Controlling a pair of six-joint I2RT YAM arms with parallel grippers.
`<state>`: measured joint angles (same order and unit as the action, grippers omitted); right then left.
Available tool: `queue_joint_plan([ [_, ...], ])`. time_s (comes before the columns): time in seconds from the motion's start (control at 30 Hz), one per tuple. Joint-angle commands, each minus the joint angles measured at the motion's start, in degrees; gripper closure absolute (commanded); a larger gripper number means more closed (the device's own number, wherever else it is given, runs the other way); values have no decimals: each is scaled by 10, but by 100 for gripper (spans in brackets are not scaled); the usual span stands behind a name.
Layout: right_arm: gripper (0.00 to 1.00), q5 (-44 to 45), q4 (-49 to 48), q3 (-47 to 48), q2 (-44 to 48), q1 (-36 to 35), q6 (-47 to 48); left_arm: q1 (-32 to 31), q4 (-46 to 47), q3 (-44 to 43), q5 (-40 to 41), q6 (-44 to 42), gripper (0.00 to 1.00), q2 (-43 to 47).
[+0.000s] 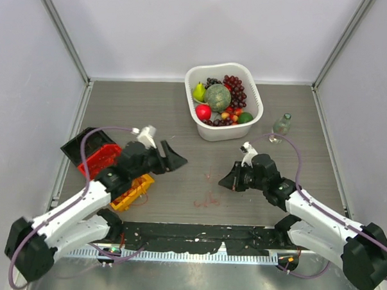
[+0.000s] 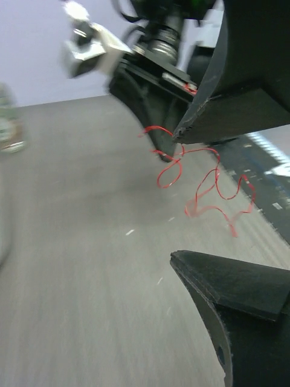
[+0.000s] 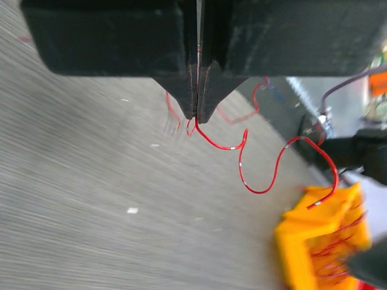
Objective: Untangle the cables
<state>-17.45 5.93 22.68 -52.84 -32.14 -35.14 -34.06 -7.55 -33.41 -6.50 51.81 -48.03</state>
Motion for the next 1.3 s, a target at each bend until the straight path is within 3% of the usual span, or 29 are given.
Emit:
queue_joint_plan([
  [0.0,99,-70,-134,10,-1,-43,-62,-119,220,12,-94,-13,24,-64],
  [0.17,99,-58,-140,10,15,-43,-113,-217,190,-19,-61,-96,24,-123],
  [0.37,99,-52,-152,11,29,-43,-159,-267,158,-39,-33,-140,25,-157],
  [0.5,99,-60,-160,12,32,-43,-170,-303,83,-82,38,-173,29,-203],
  [0.63,99,-58,-148,11,39,-44,-167,-315,47,-107,78,-195,43,-233],
  [0.67,99,-57,-147,10,41,-43,-166,-316,44,-111,76,-201,51,-236],
  [0.77,99,-42,-122,12,51,-43,-159,-316,17,-121,90,-217,91,-233],
  [0.8,99,-27,-110,16,53,-42,-149,-316,-1,-126,106,-220,100,-232],
  [0.83,99,-19,-86,21,56,-43,-143,-316,-16,-129,122,-224,100,-225],
  [0.97,52,82,42,61,59,-42,-87,-315,-92,-140,208,-229,100,-187],
  [1.03,38,127,82,76,63,-41,-68,-313,-154,-149,297,-196,100,-154],
  [1.17,36,153,108,83,78,-34,-53,-270,-280,-157,422,-105,100,-98],
  [1.27,36,153,112,79,78,-28,-48,-175,-382,-150,453,4,100,-61],
])
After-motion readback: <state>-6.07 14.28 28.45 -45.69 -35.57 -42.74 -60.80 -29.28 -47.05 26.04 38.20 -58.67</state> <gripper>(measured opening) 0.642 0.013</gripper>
